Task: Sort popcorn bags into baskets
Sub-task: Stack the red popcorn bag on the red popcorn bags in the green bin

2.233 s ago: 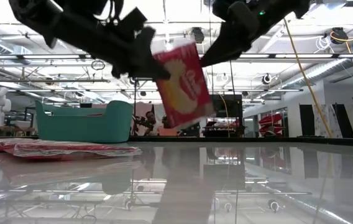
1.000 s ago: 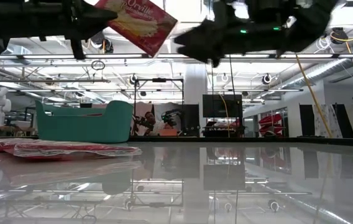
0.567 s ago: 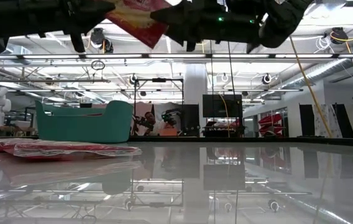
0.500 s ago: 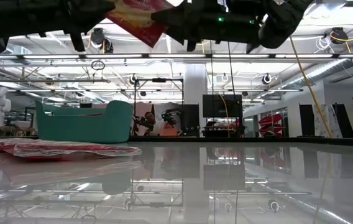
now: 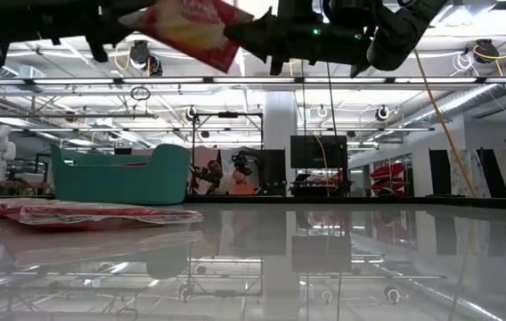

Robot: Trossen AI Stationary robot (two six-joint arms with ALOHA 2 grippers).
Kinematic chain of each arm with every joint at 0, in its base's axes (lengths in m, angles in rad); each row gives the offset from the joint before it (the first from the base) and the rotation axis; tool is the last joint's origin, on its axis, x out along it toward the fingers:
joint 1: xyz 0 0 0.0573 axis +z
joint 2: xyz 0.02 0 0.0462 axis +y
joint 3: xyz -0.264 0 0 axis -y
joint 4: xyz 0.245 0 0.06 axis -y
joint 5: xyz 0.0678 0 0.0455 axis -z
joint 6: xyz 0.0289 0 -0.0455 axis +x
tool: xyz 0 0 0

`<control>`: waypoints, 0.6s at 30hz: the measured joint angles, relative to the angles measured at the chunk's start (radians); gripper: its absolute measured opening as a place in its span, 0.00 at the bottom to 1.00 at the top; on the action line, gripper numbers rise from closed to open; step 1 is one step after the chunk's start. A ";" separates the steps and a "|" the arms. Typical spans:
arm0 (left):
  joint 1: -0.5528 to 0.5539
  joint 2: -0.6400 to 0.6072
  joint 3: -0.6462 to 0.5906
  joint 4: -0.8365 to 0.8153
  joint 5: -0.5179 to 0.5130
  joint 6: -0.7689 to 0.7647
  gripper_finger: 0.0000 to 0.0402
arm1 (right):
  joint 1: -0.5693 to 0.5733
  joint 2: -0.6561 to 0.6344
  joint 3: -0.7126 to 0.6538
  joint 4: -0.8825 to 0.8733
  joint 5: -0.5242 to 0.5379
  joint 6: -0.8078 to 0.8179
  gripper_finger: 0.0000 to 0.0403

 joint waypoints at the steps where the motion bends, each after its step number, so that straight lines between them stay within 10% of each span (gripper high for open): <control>1: -0.001 -0.029 0.000 -0.015 -0.023 0.027 0.42 | -0.008 -0.010 0.000 -0.027 -0.002 0.000 0.02; 9: 0.090 -0.261 0.125 -0.570 -0.023 -0.120 0.53 | -0.024 -0.039 0.000 -0.209 -0.027 0.011 0.03; 14: 0.168 -0.230 0.350 -1.223 0.018 -0.305 0.51 | -0.003 -0.030 -0.002 -0.281 -0.016 0.011 0.02; 18: 0.183 -0.186 0.411 -1.340 0.176 -0.297 0.50 | 0.000 -0.030 -0.002 -0.317 -0.023 0.010 0.02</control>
